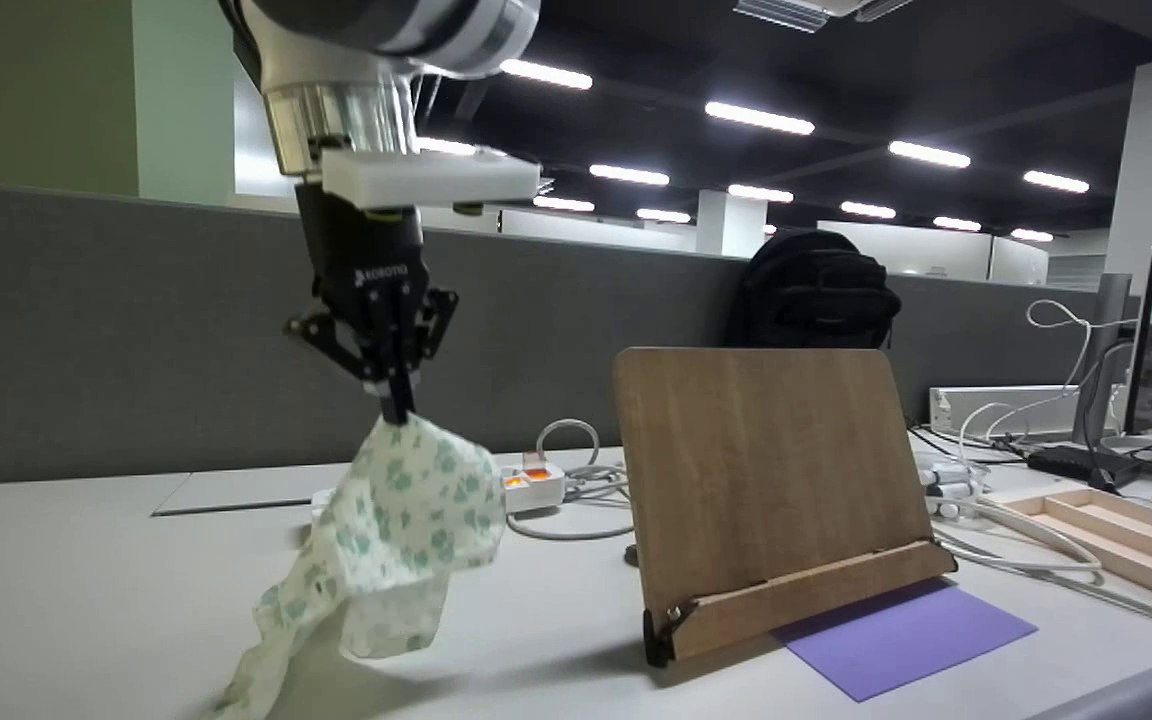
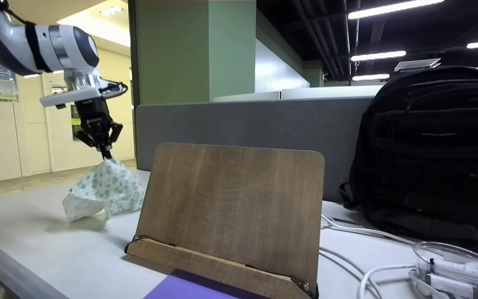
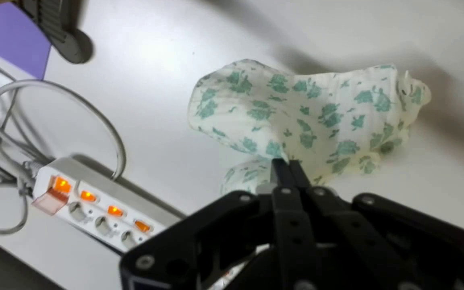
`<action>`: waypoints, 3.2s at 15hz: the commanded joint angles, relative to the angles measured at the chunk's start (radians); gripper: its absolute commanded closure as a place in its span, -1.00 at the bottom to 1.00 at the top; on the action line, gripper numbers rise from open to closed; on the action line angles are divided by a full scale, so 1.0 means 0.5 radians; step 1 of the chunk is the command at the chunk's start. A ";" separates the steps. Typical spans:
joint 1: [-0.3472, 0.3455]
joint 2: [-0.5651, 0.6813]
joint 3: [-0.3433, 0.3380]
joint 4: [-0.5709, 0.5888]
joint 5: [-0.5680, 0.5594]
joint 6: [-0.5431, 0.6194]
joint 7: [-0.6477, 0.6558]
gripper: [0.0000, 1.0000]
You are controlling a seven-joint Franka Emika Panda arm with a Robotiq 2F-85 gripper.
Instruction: Place the cloth on the brown stand
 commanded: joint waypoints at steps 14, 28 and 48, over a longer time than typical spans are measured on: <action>-0.538 -0.648 0.038 0.887 -0.034 -0.767 0.015 0.99; -0.704 -0.827 -0.194 0.277 0.587 -0.571 -1.011 0.99; -0.881 -1.363 -0.450 -0.616 0.534 -0.460 -1.237 0.99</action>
